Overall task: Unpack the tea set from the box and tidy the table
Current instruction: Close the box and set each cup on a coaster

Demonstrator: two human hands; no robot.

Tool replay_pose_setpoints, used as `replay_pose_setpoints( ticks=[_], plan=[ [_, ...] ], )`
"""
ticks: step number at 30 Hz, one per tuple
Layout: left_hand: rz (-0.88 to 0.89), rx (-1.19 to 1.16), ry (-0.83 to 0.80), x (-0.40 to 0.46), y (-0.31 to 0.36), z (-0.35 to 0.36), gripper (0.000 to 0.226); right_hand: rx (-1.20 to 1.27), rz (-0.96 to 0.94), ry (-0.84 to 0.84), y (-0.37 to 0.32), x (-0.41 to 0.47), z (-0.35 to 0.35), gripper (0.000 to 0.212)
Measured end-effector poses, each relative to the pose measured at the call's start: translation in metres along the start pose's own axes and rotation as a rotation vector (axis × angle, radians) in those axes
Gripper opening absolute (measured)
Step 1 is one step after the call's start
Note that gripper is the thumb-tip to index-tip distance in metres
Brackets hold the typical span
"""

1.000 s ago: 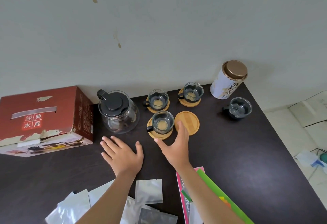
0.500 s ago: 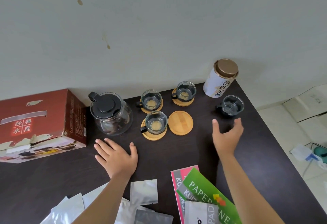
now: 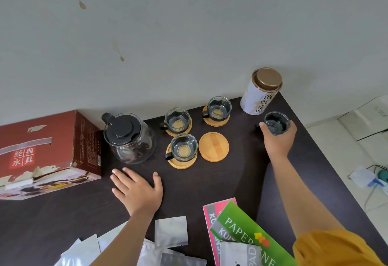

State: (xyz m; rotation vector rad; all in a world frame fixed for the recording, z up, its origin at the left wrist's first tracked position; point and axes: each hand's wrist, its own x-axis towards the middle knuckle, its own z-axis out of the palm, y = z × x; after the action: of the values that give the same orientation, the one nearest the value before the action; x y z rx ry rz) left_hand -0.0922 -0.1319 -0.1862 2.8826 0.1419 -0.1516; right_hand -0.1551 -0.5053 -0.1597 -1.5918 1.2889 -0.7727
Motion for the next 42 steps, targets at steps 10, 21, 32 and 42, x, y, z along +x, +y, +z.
replay_pose_setpoints(
  ticks=[10,21,32,42],
  plan=[
    [0.001,-0.004,0.0,0.0,0.0,0.0,0.092,0.098,-0.073,0.01,-0.017,-0.057,0.006,0.083],
    [0.004,-0.011,-0.002,0.0,0.001,-0.001,0.093,0.018,-0.193,-0.212,-0.029,-0.133,0.048,0.091],
    [0.01,-0.002,0.002,0.0,0.001,0.001,0.094,-0.042,-0.179,-0.269,-0.02,-0.145,0.053,0.095],
    [-0.05,0.109,-0.154,0.005,0.01,-0.017,0.092,-0.097,-0.14,-0.384,-0.031,-0.148,0.029,0.11]
  ],
)
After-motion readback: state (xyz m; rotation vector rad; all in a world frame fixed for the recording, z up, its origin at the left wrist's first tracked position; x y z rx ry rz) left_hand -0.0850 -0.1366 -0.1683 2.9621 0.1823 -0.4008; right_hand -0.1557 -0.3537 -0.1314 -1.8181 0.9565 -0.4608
